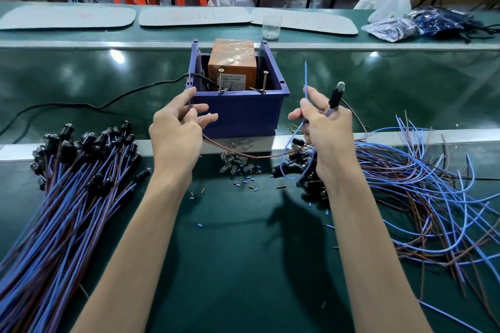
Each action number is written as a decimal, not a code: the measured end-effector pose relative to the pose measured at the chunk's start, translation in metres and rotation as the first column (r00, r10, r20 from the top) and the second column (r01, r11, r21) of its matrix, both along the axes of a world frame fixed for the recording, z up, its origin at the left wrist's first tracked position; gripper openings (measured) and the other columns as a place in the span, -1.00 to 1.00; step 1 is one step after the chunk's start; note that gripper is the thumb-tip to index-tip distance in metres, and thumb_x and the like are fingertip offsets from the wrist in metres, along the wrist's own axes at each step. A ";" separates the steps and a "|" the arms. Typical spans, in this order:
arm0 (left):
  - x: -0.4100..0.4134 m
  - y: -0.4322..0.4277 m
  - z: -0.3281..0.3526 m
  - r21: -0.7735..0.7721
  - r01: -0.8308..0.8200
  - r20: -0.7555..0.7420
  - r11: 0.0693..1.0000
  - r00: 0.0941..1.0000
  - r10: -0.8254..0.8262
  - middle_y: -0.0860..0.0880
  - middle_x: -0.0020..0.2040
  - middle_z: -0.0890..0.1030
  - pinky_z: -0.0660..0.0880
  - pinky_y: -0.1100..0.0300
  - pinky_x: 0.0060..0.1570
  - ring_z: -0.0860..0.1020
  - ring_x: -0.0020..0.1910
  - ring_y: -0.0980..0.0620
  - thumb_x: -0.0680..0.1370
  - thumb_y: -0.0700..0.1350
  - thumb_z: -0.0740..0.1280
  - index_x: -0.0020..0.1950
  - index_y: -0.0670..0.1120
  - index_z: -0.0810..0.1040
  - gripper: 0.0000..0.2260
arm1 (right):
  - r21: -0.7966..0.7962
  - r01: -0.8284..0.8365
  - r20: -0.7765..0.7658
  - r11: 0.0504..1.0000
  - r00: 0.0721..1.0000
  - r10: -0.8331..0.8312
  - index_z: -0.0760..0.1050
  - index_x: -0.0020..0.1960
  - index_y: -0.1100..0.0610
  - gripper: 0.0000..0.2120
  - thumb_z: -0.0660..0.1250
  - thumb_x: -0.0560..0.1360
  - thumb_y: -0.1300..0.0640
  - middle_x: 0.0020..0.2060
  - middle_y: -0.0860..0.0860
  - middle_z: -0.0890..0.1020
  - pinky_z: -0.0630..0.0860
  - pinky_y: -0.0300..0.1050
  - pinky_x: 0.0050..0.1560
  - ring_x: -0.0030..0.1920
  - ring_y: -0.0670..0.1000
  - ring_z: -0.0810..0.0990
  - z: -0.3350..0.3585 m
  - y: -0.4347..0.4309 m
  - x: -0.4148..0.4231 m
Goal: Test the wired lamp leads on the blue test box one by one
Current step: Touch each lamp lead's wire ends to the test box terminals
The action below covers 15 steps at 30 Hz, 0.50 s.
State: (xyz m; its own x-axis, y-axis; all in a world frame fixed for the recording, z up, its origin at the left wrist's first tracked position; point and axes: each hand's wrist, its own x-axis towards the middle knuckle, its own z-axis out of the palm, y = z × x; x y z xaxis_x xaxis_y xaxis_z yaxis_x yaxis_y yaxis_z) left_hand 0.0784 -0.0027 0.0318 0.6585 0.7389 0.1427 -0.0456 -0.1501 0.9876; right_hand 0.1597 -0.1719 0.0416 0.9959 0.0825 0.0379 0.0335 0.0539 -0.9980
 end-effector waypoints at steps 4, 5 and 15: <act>-0.002 0.002 0.002 0.032 -0.019 0.025 0.999 1.000 0.018 0.00 -0.13 0.67 0.54 0.35 -0.15 0.68 -0.24 0.15 0.63 -0.31 0.14 0.14 0.01 0.46 -0.75 | -0.053 -0.004 0.035 0.999 0.999 0.006 0.44 0.35 0.06 -0.67 0.26 0.60 0.18 -0.50 -0.15 0.60 0.25 -0.29 -0.28 -0.46 -0.22 0.37 -0.003 0.003 -0.001; -0.002 0.002 0.002 0.036 -0.019 0.027 0.999 0.999 0.018 0.01 -0.15 0.67 0.55 0.32 -0.14 0.68 -0.24 0.14 0.63 -0.30 0.15 0.11 0.01 0.45 -0.77 | -0.069 -0.003 0.040 0.998 0.999 0.006 0.43 0.37 0.04 -0.65 0.26 0.60 0.18 -0.52 -0.15 0.58 0.25 -0.30 -0.31 -0.45 -0.19 0.35 -0.003 0.004 -0.001; -0.003 -0.003 0.005 0.029 -0.004 0.012 1.000 1.000 0.004 0.04 -0.23 0.67 0.60 0.21 -0.07 0.68 -0.29 0.11 0.63 -0.27 0.20 0.02 0.03 0.51 -0.79 | -0.024 -0.064 0.031 0.998 0.997 0.065 0.56 0.04 0.06 -0.73 0.12 0.60 0.28 -0.41 -0.10 0.39 0.22 -0.38 -0.48 -0.49 -0.18 0.26 -0.004 0.006 0.001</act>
State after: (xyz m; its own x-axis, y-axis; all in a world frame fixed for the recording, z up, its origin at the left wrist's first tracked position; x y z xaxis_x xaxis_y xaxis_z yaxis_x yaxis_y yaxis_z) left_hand 0.0751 -0.0055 0.0373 0.6538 0.7369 0.1716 -0.0565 -0.1786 0.9823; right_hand 0.1612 -0.1658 0.0377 0.9867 0.1478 0.0672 0.0628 0.0345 -0.9974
